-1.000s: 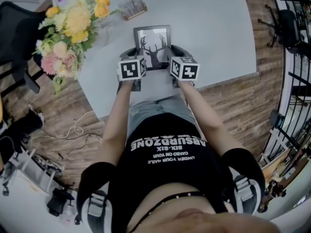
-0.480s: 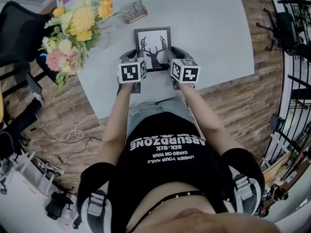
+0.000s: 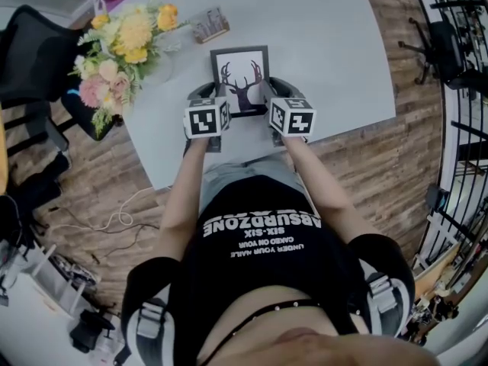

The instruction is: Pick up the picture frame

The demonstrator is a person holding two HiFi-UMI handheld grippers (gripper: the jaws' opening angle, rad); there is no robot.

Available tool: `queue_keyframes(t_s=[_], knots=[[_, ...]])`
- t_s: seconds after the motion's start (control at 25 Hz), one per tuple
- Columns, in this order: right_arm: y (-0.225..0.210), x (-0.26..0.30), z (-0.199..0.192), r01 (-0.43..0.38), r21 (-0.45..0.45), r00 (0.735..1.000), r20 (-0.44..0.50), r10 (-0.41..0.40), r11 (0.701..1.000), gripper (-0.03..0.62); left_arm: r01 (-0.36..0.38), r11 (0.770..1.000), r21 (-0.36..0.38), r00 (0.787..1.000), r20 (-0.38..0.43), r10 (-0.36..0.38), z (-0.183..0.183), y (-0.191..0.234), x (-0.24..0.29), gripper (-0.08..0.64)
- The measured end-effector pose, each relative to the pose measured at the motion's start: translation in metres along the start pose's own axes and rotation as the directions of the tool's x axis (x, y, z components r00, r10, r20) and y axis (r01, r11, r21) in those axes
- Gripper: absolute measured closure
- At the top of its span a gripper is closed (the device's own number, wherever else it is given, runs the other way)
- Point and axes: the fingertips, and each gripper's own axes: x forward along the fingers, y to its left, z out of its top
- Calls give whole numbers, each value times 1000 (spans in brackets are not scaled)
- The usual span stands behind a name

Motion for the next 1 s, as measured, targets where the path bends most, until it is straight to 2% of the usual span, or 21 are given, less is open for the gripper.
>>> queue_keyframes(t_s=[0.56,1.0], knots=[[18,-51,37,-30,-13,992,124,31,999,506,20,999,37,991,130,-24,31,-25,-57,476],[29,-84,46,-46,-19,981,186,49,999,506,51,998,37,981,183,-57,36,-38,-87,476]])
